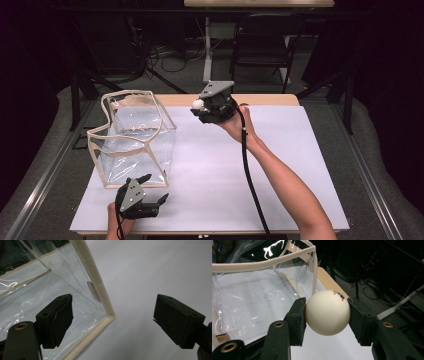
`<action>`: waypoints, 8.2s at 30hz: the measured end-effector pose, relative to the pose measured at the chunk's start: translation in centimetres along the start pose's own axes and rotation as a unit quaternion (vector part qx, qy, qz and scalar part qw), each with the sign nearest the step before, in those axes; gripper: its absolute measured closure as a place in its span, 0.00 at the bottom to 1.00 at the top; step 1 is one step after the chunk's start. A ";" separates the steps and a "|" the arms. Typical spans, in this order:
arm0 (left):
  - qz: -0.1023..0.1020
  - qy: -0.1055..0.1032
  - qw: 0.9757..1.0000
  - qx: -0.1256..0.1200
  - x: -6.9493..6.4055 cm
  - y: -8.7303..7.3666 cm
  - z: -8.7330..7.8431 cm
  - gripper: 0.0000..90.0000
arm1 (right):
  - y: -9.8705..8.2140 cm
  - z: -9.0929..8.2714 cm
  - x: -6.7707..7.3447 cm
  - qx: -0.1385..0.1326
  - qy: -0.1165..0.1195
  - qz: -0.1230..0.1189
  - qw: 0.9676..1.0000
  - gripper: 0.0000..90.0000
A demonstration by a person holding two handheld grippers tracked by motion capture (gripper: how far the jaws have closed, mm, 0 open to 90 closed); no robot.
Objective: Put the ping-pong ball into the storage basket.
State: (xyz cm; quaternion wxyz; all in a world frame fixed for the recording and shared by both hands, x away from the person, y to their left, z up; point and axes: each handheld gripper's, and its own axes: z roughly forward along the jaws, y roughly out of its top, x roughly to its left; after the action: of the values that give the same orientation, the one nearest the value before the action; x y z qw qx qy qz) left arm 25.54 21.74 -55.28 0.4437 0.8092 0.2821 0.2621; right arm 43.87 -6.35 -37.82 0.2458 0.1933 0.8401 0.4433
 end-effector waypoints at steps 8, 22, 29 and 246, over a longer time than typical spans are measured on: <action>-0.001 -0.001 1.000 0.000 0.0 0.0 0.0 0.18 | 0.8 0.4 0.1 0.003 0.001 -0.006 1.000 0.57; -0.001 0.000 1.000 0.000 0.0 0.0 0.0 0.18 | 2.0 0.8 0.3 0.004 0.005 -0.016 1.000 0.56; -0.001 -0.001 1.000 0.001 0.0 0.0 0.0 0.18 | 2.7 0.9 0.4 0.003 0.006 -0.019 1.000 0.56; -0.002 -0.002 1.000 0.001 0.1 -0.1 -0.1 0.18 | 9.0 8.5 7.7 0.128 0.103 -0.089 0.982 0.56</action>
State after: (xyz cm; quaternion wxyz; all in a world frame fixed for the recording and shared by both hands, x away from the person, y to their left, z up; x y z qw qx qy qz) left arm 25.56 21.90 -55.32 0.4441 0.8096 0.2830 0.2593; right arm 43.65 8.13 -36.24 0.1695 0.1006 0.9247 0.3256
